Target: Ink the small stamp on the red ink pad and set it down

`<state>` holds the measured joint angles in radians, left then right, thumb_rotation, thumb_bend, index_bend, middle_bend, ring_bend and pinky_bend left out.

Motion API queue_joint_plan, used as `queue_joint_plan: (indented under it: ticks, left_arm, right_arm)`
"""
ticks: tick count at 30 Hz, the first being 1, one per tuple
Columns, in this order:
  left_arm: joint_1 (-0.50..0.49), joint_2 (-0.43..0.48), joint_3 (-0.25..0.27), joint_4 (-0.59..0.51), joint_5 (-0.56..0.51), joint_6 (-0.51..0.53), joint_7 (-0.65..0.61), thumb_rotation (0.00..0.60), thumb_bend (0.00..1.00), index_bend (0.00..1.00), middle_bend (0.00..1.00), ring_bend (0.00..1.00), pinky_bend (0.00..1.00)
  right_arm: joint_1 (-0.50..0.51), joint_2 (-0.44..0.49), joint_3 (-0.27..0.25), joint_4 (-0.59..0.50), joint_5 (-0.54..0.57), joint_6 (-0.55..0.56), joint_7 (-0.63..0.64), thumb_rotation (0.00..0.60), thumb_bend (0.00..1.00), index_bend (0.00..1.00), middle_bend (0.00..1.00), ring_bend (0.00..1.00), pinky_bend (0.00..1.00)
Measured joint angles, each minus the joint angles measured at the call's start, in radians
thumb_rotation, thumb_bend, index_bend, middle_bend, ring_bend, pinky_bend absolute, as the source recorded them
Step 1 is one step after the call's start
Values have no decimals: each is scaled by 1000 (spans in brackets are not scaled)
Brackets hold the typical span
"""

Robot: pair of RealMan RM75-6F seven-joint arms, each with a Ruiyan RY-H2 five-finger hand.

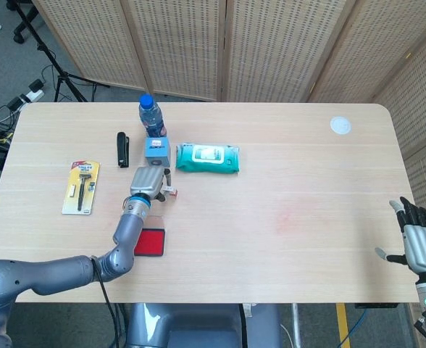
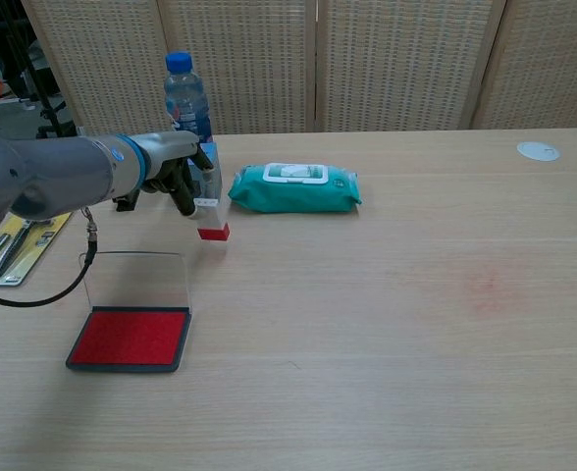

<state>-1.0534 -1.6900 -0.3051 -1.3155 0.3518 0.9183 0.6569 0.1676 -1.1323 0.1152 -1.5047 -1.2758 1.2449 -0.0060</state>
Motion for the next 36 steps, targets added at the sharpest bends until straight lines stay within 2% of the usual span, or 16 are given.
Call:
queue_joint_plan:
  ticks: [4,8,13,16,22,32,36]
  left_arm:
    - [8,97,-13,-126,7,10,2,600,381,606,1000,1000,962]
    - [28,240,-17,-259,31,4,-4,600,391,608,1000,1000,962]
    - [67,391,-3,-347,105,-45,-46,600,389,611,1000,1000,962]
    - [99,437,9,-360,189,-78,-100,600,393,612,1000,1000,962]
    - [184,519,41,-381,433,-147,-251,600,397,612,1000,1000,962]
    - [299,760,87,-524,757,-315,-544,600,399,616,1000,1000,962]
    - [320,798,118,-559,871,-368,-611,600,398,616,1000,1000,962]
  right_arm:
    - [0,-1,-2,-3,-4,2,-4,600,0,0,0,0,0]
    - [-1,-1,-5,-10,-9,10,-12,600,0,0,0,0,0]
    - [-2,-4,-6,-16,-8,15,-26,600,0,0,0,0,0]
    - [-2,-5,-5,-19,-6,20,-36,600,0,0,0,0,0]
    - [-2,-9,-4,-24,-1,23,-51,600,0,0,0,0,0]
    - [4,-16,-7,-26,3,13,-73,600,0,0,0,0,0]
    - [5,-15,-8,-29,4,12,-74,600,0,0,0,0,0]
